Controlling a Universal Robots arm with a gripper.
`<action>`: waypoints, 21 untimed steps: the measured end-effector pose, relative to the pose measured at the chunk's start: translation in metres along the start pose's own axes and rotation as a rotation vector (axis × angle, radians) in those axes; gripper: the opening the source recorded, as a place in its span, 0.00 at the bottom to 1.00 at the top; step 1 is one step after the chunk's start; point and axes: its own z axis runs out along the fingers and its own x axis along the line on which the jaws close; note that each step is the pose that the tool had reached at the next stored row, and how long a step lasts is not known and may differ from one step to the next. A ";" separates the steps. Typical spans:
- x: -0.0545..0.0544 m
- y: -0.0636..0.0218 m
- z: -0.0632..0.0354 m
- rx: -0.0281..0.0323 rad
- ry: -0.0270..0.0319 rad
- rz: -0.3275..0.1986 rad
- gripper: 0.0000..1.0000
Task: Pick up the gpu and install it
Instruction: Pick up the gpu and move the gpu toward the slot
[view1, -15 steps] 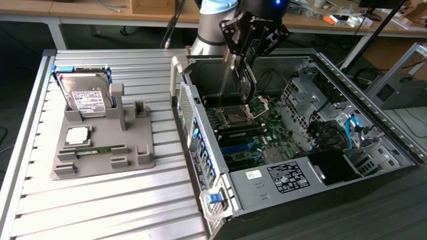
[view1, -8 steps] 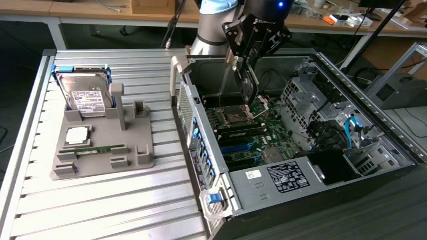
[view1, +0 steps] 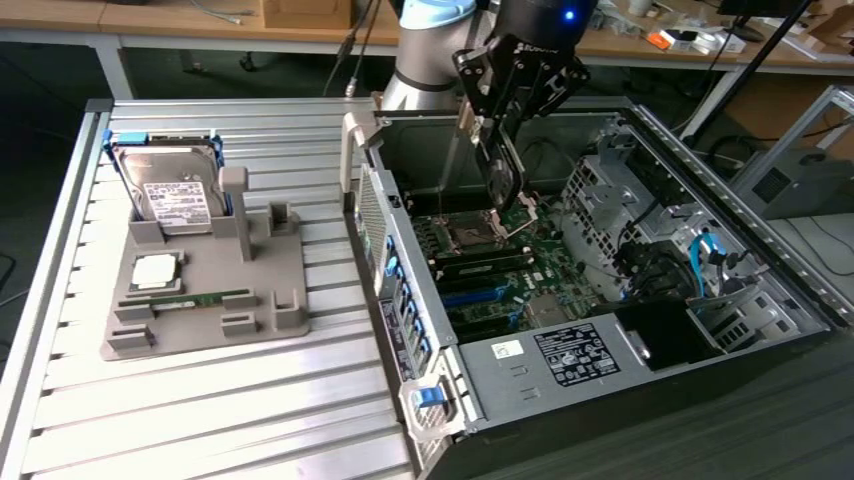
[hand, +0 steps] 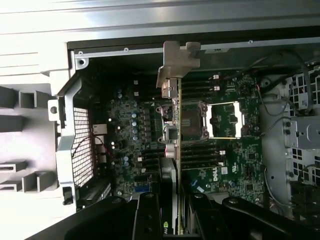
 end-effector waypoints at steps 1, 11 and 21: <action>-0.001 0.0001 0.0005 0.0000 0.0000 0.000 0.27; -0.025 0.0014 0.0089 0.0001 0.0003 0.000 0.27; -0.057 0.0033 0.0206 0.0003 0.0013 0.000 0.27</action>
